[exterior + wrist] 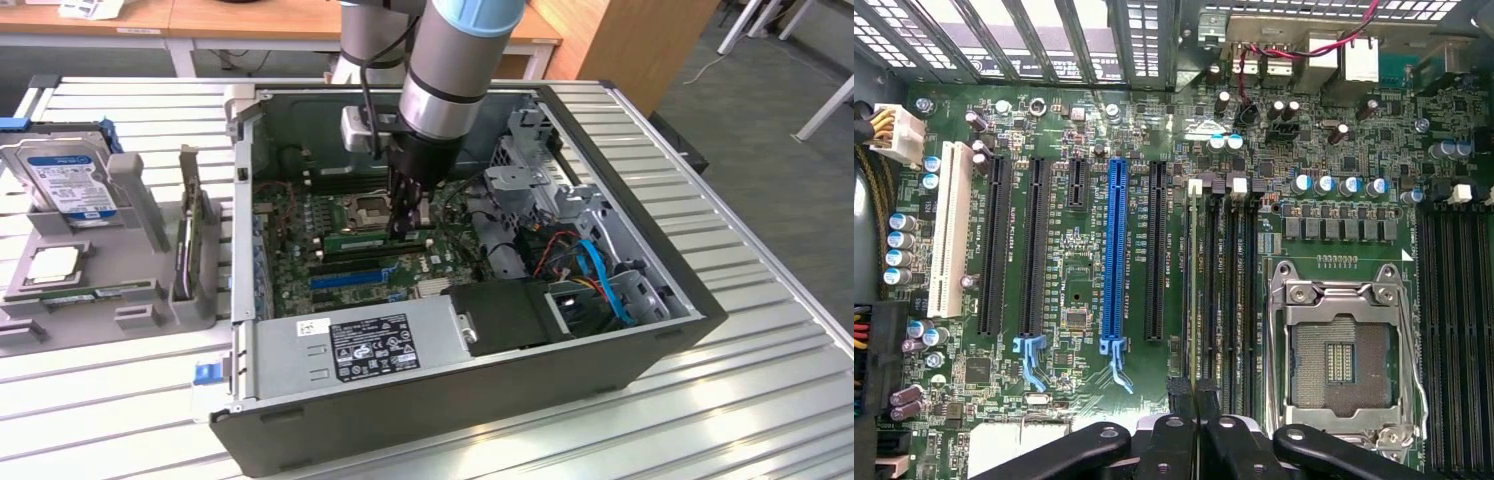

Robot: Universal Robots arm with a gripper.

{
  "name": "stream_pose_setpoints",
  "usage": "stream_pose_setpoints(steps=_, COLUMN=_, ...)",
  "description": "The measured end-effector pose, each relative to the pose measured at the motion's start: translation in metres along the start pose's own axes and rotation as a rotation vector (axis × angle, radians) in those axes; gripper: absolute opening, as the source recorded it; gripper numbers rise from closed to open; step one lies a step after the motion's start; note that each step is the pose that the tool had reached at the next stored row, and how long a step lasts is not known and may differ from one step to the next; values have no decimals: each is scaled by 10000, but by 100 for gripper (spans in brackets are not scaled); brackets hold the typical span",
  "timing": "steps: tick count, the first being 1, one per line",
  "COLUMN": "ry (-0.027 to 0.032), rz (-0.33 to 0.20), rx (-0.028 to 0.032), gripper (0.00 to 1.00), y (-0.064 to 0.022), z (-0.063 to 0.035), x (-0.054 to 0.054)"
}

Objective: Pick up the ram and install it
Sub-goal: 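Insert the ram into the slot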

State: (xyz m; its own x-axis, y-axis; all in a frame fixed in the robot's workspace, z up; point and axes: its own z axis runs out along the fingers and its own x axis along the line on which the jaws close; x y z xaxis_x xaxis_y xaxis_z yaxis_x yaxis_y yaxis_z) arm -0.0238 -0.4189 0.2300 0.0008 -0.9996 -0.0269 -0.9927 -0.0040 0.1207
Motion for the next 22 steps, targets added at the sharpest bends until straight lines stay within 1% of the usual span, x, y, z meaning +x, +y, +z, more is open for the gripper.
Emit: stream_pose_setpoints(steps=22, ry=-1, rz=0, rx=0, gripper=11, y=1, z=13, x=0)
